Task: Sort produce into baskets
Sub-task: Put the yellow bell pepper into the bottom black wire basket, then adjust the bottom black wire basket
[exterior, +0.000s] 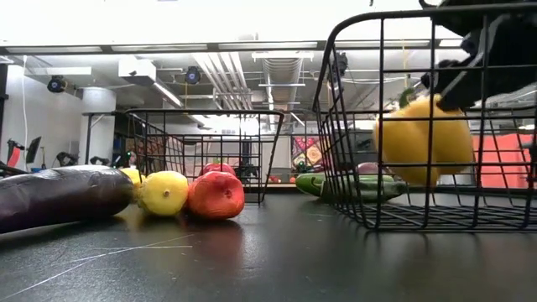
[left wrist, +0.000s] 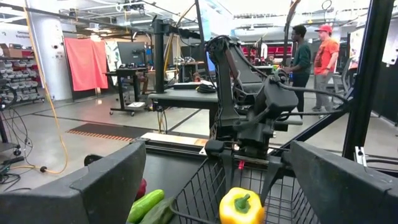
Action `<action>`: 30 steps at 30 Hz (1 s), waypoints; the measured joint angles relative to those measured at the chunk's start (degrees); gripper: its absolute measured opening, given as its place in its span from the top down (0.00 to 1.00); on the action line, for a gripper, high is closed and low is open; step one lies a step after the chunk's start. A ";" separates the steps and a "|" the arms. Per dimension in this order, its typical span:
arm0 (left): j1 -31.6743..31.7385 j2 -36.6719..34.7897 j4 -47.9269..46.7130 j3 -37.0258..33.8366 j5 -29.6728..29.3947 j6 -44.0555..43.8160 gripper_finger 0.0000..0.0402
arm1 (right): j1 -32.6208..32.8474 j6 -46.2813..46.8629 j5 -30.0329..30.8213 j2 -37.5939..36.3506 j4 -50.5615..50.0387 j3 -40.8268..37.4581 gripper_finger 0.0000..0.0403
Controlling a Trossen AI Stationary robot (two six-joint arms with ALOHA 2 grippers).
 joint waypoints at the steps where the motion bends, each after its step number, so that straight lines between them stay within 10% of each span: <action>1: 0.00 0.00 -0.03 0.00 0.00 0.02 0.06 | 0.00 0.50 -0.02 0.04 -0.87 0.01 0.35; 30: 0.00 0.02 -2.07 0.00 0.07 -1.34 0.06 | -0.02 6.86 -3.37 -5.75 -6.84 4.43 0.27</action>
